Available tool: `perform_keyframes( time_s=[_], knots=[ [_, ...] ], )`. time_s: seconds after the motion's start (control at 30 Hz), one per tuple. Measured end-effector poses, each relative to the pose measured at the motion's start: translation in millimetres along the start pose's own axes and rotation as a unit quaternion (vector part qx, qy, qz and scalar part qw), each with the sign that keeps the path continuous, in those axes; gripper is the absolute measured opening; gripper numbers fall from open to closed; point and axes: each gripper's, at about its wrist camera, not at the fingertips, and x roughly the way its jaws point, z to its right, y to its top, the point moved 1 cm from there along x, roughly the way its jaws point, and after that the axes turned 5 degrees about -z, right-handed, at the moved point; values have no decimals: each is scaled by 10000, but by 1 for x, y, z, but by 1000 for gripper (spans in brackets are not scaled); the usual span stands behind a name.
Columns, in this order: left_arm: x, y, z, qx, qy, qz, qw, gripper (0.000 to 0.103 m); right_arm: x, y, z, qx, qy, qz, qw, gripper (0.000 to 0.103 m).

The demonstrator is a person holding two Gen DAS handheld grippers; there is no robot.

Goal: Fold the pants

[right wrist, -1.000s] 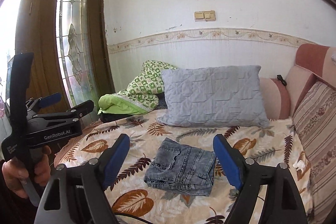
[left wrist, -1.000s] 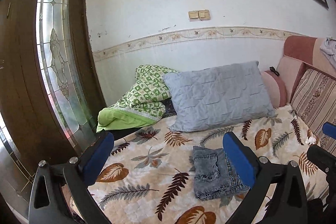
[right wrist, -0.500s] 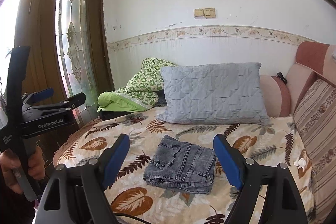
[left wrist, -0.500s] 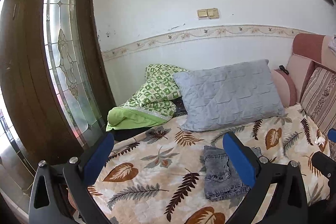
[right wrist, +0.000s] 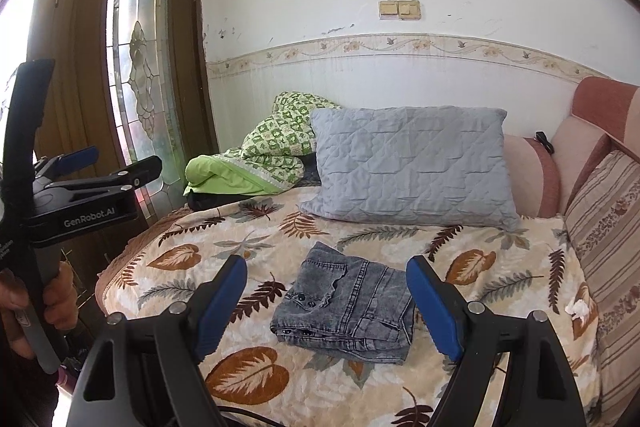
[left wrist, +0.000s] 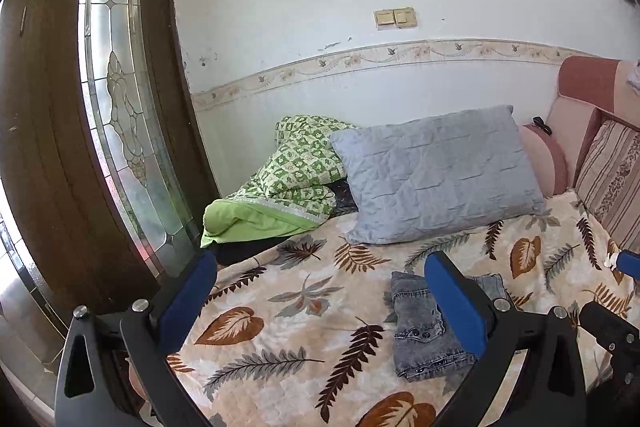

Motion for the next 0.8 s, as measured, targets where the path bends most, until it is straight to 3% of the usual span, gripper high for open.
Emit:
perform_keyframes(
  time_s=[0.8],
  knots=[
    [2, -6, -3, 140, -138, -26, 9998, 103, 11, -5, -6, -36, 49, -181, 9998, 84]
  ],
)
